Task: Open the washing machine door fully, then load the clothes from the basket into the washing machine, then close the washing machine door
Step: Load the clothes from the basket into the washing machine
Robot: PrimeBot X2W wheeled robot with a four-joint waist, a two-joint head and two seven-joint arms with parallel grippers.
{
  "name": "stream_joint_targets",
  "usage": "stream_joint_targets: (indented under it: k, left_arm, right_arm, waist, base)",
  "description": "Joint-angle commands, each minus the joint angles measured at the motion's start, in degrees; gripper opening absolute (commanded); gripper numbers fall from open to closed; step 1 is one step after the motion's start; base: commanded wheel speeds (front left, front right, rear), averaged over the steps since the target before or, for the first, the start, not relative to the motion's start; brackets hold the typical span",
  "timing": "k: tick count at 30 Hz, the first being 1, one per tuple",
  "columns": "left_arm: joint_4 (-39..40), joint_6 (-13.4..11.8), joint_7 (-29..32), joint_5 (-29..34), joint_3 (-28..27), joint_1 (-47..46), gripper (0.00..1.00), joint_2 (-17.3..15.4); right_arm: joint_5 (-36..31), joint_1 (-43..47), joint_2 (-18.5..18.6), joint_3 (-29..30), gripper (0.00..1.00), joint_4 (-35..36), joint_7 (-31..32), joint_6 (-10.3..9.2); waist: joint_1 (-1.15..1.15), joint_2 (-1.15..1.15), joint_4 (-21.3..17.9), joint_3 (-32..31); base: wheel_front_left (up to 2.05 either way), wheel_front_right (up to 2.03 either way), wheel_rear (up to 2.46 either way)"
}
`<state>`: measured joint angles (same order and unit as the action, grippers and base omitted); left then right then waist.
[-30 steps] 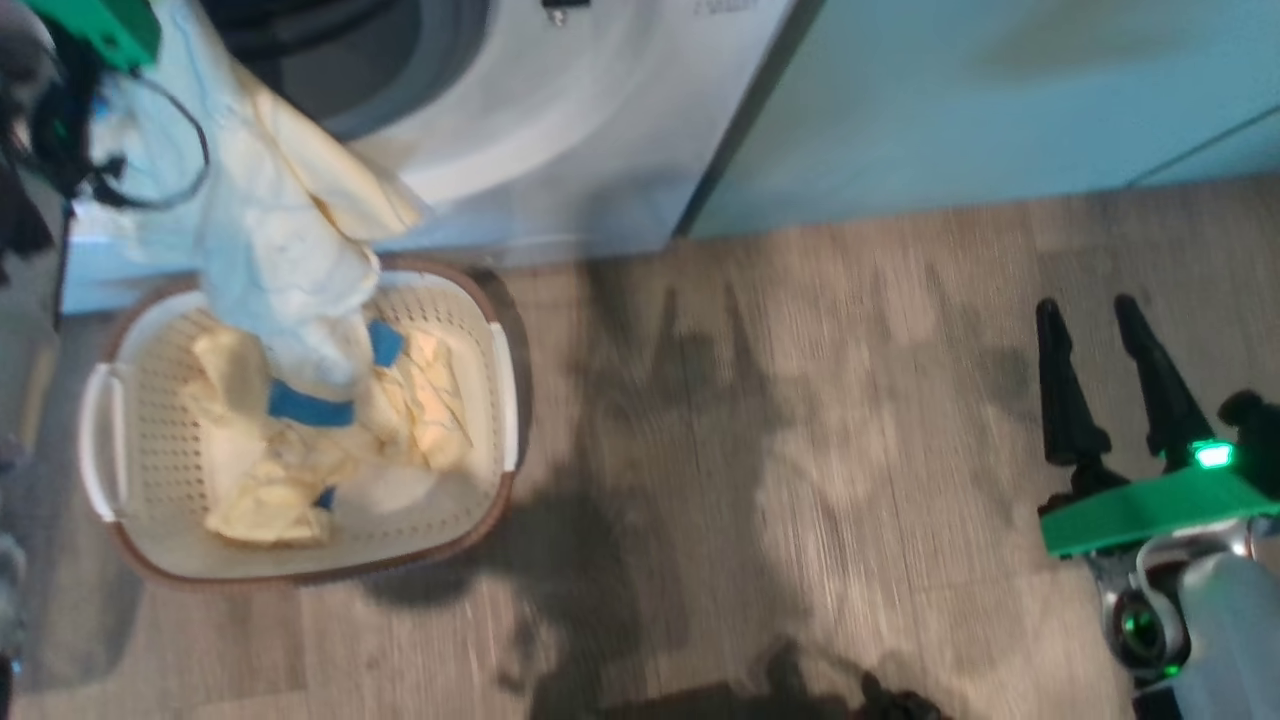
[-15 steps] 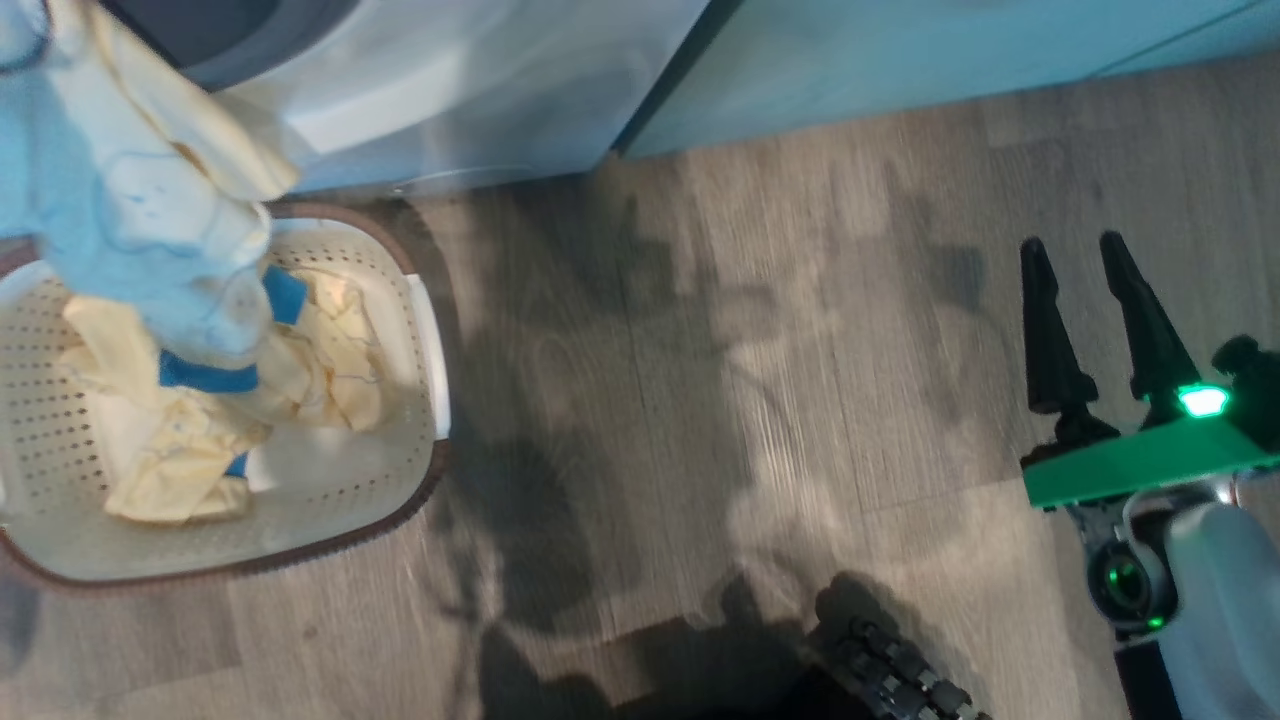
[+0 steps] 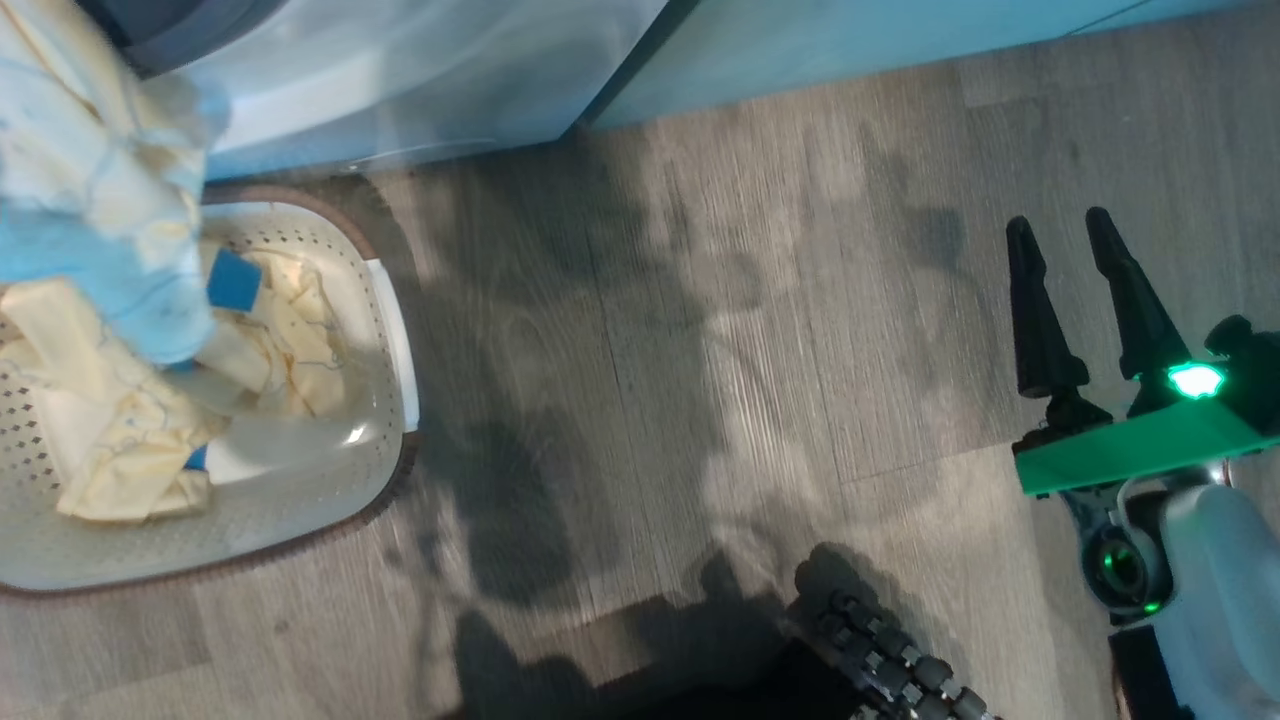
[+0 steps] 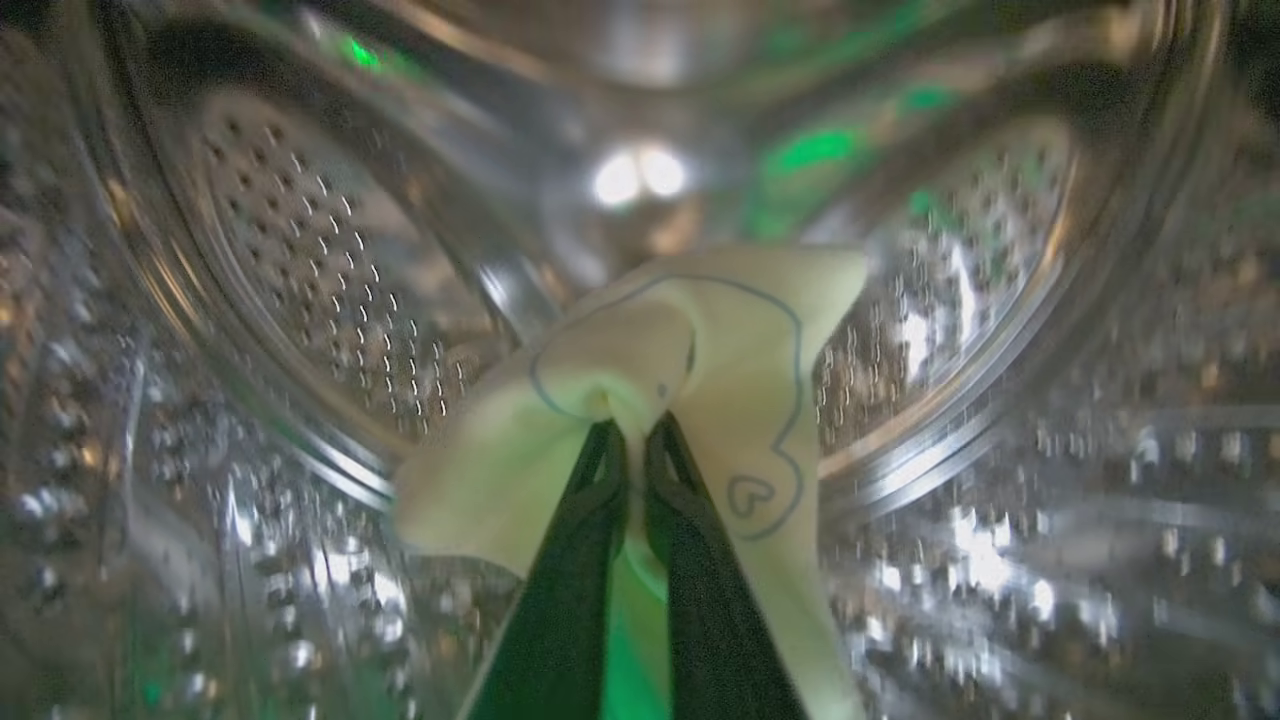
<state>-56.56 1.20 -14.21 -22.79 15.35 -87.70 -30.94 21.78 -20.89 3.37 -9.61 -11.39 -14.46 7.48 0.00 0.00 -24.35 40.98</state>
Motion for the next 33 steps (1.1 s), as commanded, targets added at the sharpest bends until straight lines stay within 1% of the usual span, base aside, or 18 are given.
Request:
stream_joint_targets:
  k: [1,2,3,6,9,13,14,15,16,17,18,19,28,33]
  left_arm:
    - [6.44,-1.13,-0.76,0.91,-3.01,-2.62,0.00,-3.30]
    - [8.39,-1.48,-0.76,1.05,-4.11,-2.07,0.00,-3.35]
    - [8.39,-1.48,-0.76,1.05,-4.11,-2.07,0.00,-3.35]
    - [13.34,-1.96,-0.77,1.51,-7.30,0.04,0.00,-3.01]
    - [16.22,-1.46,-0.78,2.49,-9.28,2.69,0.00,-2.33]
    - [14.29,-0.49,-0.78,3.20,-10.05,5.91,0.00,-1.11]
    - [13.07,-0.27,-0.78,3.16,-10.12,6.37,0.05,-0.81]
    - [11.61,-0.03,-0.78,3.08,-10.12,6.72,0.20,-0.52]
    - [10.17,0.22,-0.78,3.05,-10.03,6.83,0.42,-0.29]
    - [8.67,0.51,-0.78,3.05,-9.86,6.88,0.71,-0.09]
    - [7.21,0.85,-0.78,3.09,-9.59,6.87,0.97,0.09]
    - [5.93,1.26,-0.78,3.12,-9.32,6.86,1.00,0.31]
    - [-4.37,3.91,-0.12,2.94,-6.66,8.39,1.00,2.85]
    - [-7.49,4.98,-0.07,2.48,-5.28,11.61,1.00,4.50]
  right_arm:
    - [0.57,-0.42,0.11,-0.91,1.00,1.72,-0.54,0.01]
    - [0.59,-0.52,0.08,-0.93,1.00,1.73,-0.54,0.01]
    - [0.59,-0.52,0.08,-0.93,1.00,1.73,-0.54,0.01]
    - [0.57,-0.65,0.01,-0.96,1.00,1.59,-0.54,0.01]
    - [0.48,-0.59,-0.06,-0.98,1.00,1.37,-0.54,0.01]
    - [0.38,-0.28,-0.14,-1.11,1.00,1.12,-0.54,0.01]
    - [0.35,-0.21,-0.15,-1.10,1.00,1.09,-0.54,0.01]
    - [0.30,-0.10,-0.16,-1.07,1.00,1.05,-0.54,0.01]
    - [0.27,0.01,-0.15,-1.04,1.00,0.98,-0.54,0.01]
    - [0.24,0.12,-0.09,-1.02,1.00,0.91,-0.54,0.01]
    - [0.22,0.24,0.00,-0.96,1.00,0.86,-0.54,0.01]
    - [0.20,0.36,0.10,-0.87,1.00,0.83,-0.54,0.01]
    - [-0.22,2.24,0.55,-0.31,1.00,0.30,-0.54,0.01]
    - [-0.52,4.11,0.97,0.01,1.00,-0.07,-0.54,0.01]
  waist:
    - [0.00,0.00,-0.30,0.71]
    - [0.00,0.00,-0.35,0.89]
    - [0.00,0.00,-0.35,0.89]
    - [0.00,0.00,-0.37,1.09]
    - [0.00,0.00,-0.24,0.85]
    - [0.00,0.00,0.09,-0.15]
    - [0.00,0.00,0.19,-0.45]
    - [0.00,0.00,0.31,-0.79]
    - [0.00,0.00,0.43,-1.14]
    - [0.00,0.00,0.54,-1.51]
    - [0.00,0.00,0.66,-1.89]
    - [0.00,0.00,0.81,-2.31]
    - [0.00,0.00,2.51,-7.69]
    - [0.00,0.00,3.65,-11.72]
  base:
    - [0.00,0.00,0.00]
    - [0.00,0.00,0.00]
    - [0.00,0.00,0.00]
    - [0.00,0.00,0.00]
    - [0.00,0.00,0.00]
    - [0.00,0.00,0.00]
    - [0.00,0.00,0.00]
    - [0.00,0.00,0.00]
    - [0.00,0.00,0.00]
    - [0.00,0.00,0.00]
    - [0.00,0.00,0.00]
    - [0.00,0.00,0.00]
    - [0.00,0.00,0.00]
    - [0.00,0.00,0.00]
